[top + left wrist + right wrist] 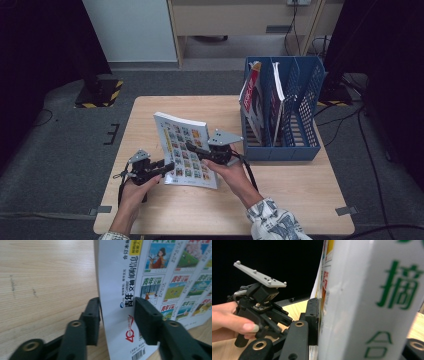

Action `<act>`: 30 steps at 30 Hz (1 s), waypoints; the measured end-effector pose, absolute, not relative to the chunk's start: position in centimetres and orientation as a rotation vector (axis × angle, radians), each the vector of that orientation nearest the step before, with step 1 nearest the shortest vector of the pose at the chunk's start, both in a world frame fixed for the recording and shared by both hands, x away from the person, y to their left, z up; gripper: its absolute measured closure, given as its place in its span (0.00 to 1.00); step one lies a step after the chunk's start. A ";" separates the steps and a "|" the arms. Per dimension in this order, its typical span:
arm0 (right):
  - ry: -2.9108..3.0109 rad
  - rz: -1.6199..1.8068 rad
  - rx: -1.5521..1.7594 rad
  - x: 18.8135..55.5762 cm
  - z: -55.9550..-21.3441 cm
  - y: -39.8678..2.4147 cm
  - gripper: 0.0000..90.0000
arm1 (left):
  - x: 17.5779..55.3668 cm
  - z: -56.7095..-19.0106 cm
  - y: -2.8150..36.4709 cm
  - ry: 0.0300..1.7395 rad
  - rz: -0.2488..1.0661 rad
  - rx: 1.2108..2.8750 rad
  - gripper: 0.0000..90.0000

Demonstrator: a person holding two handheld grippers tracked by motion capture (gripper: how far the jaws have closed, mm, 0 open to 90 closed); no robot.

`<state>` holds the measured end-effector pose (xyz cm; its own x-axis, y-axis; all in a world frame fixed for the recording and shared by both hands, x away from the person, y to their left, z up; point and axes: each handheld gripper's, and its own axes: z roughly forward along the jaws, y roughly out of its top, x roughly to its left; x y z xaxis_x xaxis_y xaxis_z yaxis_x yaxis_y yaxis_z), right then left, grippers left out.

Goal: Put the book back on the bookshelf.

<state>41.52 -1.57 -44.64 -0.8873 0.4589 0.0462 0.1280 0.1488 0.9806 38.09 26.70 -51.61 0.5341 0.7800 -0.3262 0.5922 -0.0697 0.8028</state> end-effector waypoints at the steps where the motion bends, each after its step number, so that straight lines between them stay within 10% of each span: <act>1: 2.163 1.801 0.567 41.5 -44.7 -1.5 0.81 | 38.2 -51.6 26.7 1.149 0.237 1.764 0.69; 8: 2.126 1.812 0.551 42.0 -44.2 -1.5 0.81 | 38.8 -50.5 26.9 1.145 0.315 1.734 0.88; 30: 2.151 1.840 0.506 41.8 -44.0 -2.1 0.75 | 37.6 -49.8 26.2 1.125 0.432 1.762 0.90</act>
<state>41.85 -2.06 -44.02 -0.9038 0.4272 0.0246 0.0905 0.1348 0.9867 37.56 26.23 -49.75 0.5108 0.8386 -0.1893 0.4964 -0.1079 0.8613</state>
